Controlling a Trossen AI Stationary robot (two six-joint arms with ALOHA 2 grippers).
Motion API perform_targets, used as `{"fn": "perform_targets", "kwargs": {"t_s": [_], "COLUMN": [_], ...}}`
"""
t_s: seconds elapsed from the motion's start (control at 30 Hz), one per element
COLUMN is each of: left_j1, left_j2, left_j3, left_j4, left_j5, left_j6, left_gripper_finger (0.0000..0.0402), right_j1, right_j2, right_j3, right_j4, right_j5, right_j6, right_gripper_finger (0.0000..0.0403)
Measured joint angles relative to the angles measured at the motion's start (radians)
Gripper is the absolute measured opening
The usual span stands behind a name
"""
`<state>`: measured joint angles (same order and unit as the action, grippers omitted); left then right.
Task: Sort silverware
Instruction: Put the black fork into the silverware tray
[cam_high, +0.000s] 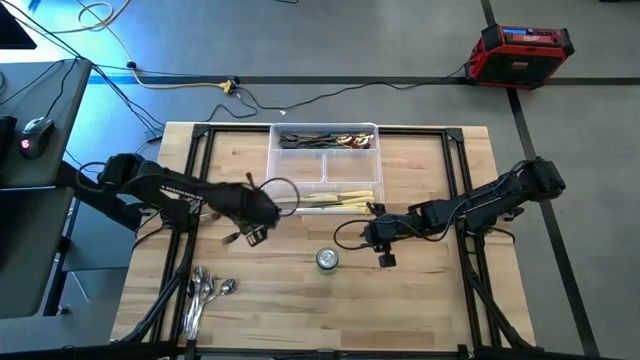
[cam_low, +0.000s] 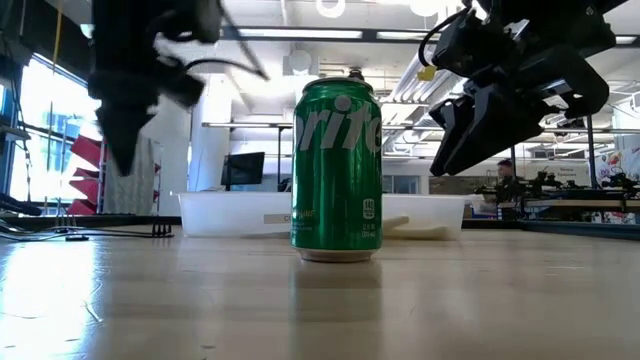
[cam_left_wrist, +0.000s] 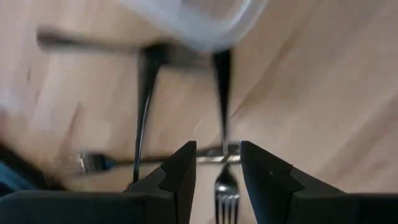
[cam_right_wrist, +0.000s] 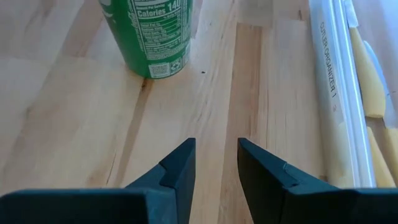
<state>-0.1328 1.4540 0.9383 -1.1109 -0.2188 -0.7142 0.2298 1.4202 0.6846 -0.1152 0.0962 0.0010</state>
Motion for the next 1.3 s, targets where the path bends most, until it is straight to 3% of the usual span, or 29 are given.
{"fn": "perform_targets", "kwargs": {"t_s": [0.2, 0.47, 0.67, 0.9, 1.03, 1.2, 1.3], "left_j1": [0.046, 0.240, 0.339, 0.401, 0.422, 0.422, 0.411], "left_j2": [0.000, 0.000, 0.000, -0.001, -0.003, -0.003, -0.001], "left_j3": [-0.140, -0.238, -0.259, -0.284, -0.312, -0.316, -0.296], "left_j4": [-0.003, 0.025, 0.139, 0.207, 0.240, 0.247, 0.228], "left_j5": [-0.003, -0.003, 0.025, 0.042, 0.100, 0.124, 0.124], "left_j6": [-0.064, 0.183, 0.346, 0.385, 0.384, 0.348, 0.340], "left_gripper_finger": [0.0106, 0.0106, 0.0106, 0.0103, 0.0083, 0.0014, 0.0008], "right_j1": [0.000, 0.000, 0.000, 0.000, 0.000, 0.001, 0.001], "right_j2": [0.000, 0.000, 0.000, 0.000, 0.000, 0.000, 0.000], "right_j3": [0.000, 0.000, 0.000, 0.000, 0.000, 0.000, 0.000], "right_j4": [0.006, 0.015, 0.015, 0.010, 0.010, 0.011, 0.009], "right_j5": [0.000, 0.000, 0.000, -0.022, -0.038, -0.042, -0.041], "right_j6": [0.000, -0.034, -0.035, -0.024, -0.024, -0.005, -0.005], "right_gripper_finger": [0.0103, 0.0103, 0.0103, 0.0103, 0.0103, 0.0103, 0.0103]}}
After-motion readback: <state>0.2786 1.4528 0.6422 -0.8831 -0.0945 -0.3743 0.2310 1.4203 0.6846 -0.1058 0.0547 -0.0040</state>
